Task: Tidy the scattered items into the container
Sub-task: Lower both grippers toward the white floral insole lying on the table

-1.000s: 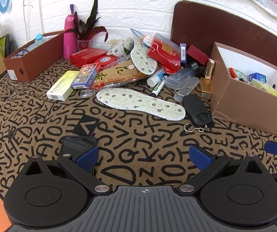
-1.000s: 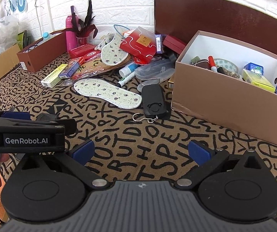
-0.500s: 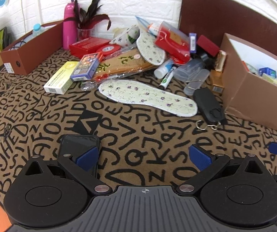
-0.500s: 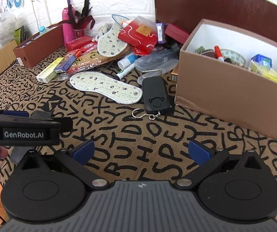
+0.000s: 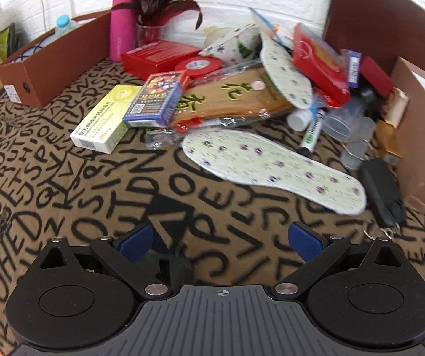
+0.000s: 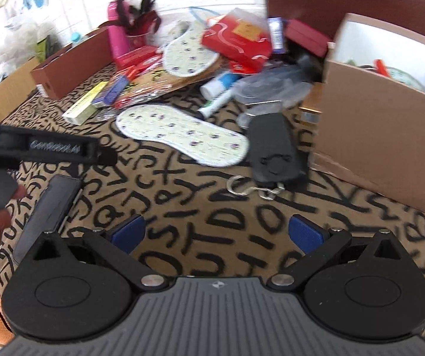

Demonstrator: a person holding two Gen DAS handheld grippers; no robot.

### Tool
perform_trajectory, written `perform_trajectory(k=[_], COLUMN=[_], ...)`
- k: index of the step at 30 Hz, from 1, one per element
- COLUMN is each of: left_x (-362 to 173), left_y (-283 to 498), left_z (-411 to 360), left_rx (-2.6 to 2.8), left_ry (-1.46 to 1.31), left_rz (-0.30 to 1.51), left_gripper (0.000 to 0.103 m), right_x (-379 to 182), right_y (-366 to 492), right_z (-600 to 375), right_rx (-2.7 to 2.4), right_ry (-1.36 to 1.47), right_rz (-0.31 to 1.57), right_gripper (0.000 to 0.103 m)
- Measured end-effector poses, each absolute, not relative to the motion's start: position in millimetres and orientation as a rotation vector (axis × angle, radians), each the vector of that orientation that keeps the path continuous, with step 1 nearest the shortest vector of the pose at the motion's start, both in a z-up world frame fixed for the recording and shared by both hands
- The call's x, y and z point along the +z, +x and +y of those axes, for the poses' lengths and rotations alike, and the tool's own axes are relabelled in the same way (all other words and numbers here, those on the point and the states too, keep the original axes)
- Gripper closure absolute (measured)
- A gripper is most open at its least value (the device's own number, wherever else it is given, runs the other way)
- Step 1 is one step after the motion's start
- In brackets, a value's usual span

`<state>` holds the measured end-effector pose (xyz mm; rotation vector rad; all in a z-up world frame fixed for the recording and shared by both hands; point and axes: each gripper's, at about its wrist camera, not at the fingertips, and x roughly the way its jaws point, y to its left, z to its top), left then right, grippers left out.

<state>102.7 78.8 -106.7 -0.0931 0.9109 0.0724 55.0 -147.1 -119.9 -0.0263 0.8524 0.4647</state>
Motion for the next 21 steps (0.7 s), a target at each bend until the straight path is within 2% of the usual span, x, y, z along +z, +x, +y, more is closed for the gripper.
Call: perform_trajectory(k=[6,13,17,21], left_x=[-128.2,-131.6,-132.1,-133.2], left_y=[138.9,165.6,179.0,191.0], left_z=[101.0,107.8,112.0,110.8], left_rx=[0.040,-0.002,-0.017,-0.026], left_ry=[-0.137,-0.117,-0.116,-0.082], left_rz=[0.968,0.937,0.922,0.914], left_gripper=[0.015,0.015,0.015,0.015], right_x=[-134.5,-145.2,-144.2,-146.6], right_y=[71.3,94.7,99.8,113.0], right_z=[-124.7,-116.9,-110.4,-105.3], right_rx=[0.557,0.574,0.586,0.530], right_ry=[-0.028,-0.042,-0.090,-0.073], right_rz=[0.888,0.867,0.821,0.813], right_gripper=[0.010,0.008,0.019,0.020])
